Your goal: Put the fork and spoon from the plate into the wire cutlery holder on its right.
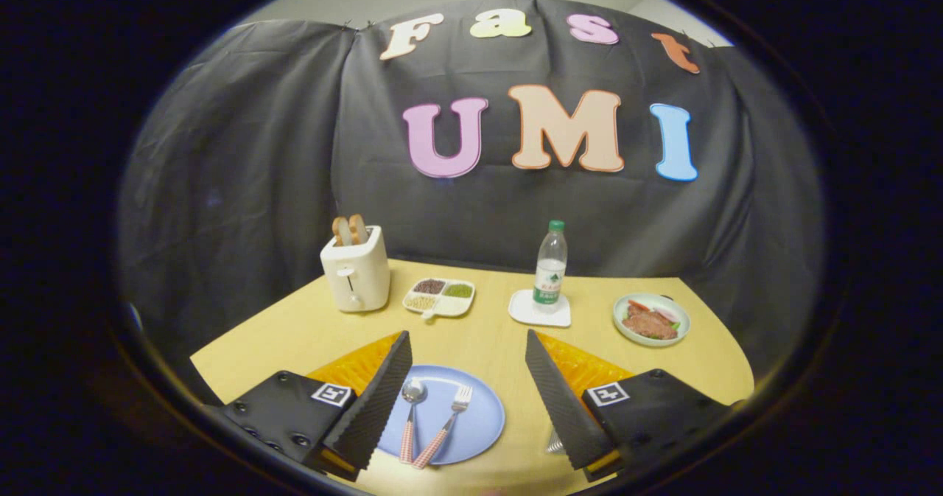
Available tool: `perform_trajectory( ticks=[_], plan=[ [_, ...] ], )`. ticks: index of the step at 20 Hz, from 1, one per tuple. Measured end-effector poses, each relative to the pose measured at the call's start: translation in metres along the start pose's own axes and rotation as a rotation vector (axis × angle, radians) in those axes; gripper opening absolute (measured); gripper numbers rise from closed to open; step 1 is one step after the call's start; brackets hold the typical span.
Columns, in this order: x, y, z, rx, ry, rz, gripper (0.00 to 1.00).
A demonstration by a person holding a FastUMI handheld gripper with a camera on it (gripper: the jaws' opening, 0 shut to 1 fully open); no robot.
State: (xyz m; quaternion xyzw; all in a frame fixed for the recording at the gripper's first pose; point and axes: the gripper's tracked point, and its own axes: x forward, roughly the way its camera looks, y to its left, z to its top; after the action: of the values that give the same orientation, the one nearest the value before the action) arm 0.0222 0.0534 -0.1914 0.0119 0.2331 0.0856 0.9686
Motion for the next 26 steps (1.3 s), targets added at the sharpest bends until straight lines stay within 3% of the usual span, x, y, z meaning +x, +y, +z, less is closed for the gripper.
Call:
perform_trajectory(
  ticks=[11, 26],
  plan=[
    [0.022, 0.015, -0.1, -0.076, 0.269, 0.032, 0.99],
    [0.031, 0.014, -0.171, -0.219, 0.496, 0.039, 0.99]
  ],
)
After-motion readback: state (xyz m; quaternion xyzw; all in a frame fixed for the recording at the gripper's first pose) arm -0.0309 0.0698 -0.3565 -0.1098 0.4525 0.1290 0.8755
